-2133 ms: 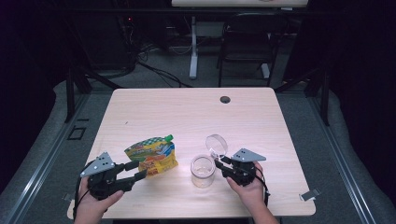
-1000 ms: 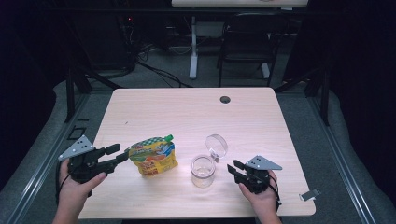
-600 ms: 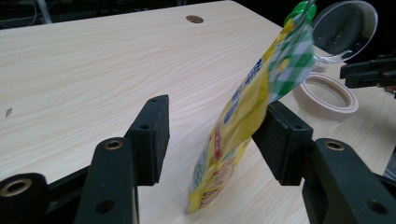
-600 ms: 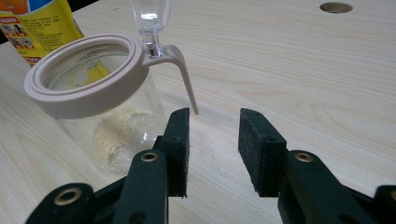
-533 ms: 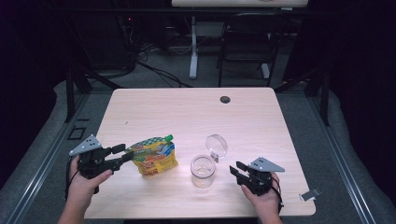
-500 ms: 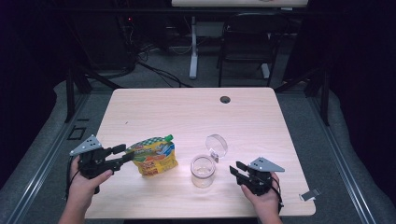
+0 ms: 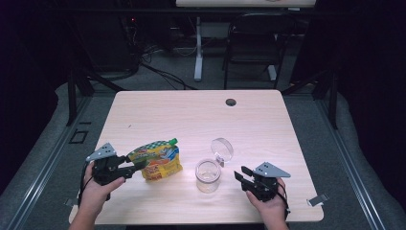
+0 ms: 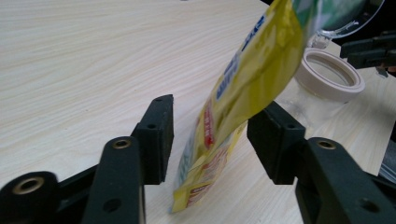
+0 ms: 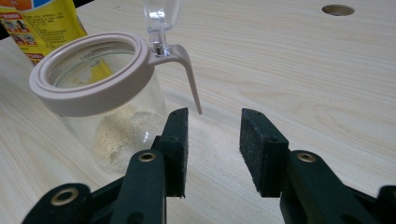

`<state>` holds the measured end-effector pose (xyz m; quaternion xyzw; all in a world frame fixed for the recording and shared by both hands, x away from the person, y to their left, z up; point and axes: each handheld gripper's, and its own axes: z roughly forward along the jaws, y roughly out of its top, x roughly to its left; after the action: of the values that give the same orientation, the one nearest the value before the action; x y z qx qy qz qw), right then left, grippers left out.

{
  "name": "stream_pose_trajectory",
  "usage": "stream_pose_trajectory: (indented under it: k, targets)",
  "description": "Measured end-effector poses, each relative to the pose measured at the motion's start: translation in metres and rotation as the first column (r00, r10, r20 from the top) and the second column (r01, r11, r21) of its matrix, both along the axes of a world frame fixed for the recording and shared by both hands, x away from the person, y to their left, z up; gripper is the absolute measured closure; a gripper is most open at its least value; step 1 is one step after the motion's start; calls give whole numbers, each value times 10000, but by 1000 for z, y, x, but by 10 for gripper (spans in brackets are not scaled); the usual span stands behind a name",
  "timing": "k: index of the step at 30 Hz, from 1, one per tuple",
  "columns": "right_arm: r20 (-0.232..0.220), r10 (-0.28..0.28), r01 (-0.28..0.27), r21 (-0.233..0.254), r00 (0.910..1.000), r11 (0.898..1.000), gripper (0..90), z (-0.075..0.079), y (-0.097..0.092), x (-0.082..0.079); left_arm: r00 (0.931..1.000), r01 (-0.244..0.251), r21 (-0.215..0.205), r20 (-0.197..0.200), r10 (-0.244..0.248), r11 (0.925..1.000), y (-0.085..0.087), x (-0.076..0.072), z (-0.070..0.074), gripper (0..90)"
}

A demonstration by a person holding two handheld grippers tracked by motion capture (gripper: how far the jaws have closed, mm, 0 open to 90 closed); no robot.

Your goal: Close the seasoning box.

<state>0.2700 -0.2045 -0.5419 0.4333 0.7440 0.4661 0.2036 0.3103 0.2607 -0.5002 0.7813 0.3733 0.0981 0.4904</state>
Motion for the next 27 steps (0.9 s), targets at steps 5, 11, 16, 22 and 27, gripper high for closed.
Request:
stream_pose_trajectory:
  k: [5, 11, 16, 22, 27]
  targets:
    - [-34, -10, 9, -30, 10000, 10000, 625, 0, -1, 0, 9995, 281, 204, 140, -284, 9994, -8, -2, -1, 635]
    - [-6, 97, -97, -66, 10000, 9999, 625, 0, 1, 0, 9993, 354, 289, 121, -357, 9990, -10, -5, 0, 714]
    - [-18, 146, -146, -85, 9999, 9999, 625, 0, 3, 1, 9976, 686, 343, -41, -685, 9971, -14, -8, 4, 753]
    - [-42, 219, -220, -96, 9998, 9997, 625, 0, 4, 2, 9960, 877, 256, -219, -872, 9958, -20, -11, 5, 778]
    - [-4, 254, -254, -47, 9997, 9997, 625, 0, 5, 2, 9966, 783, 363, -293, -773, 9963, -22, -13, 7, 780]
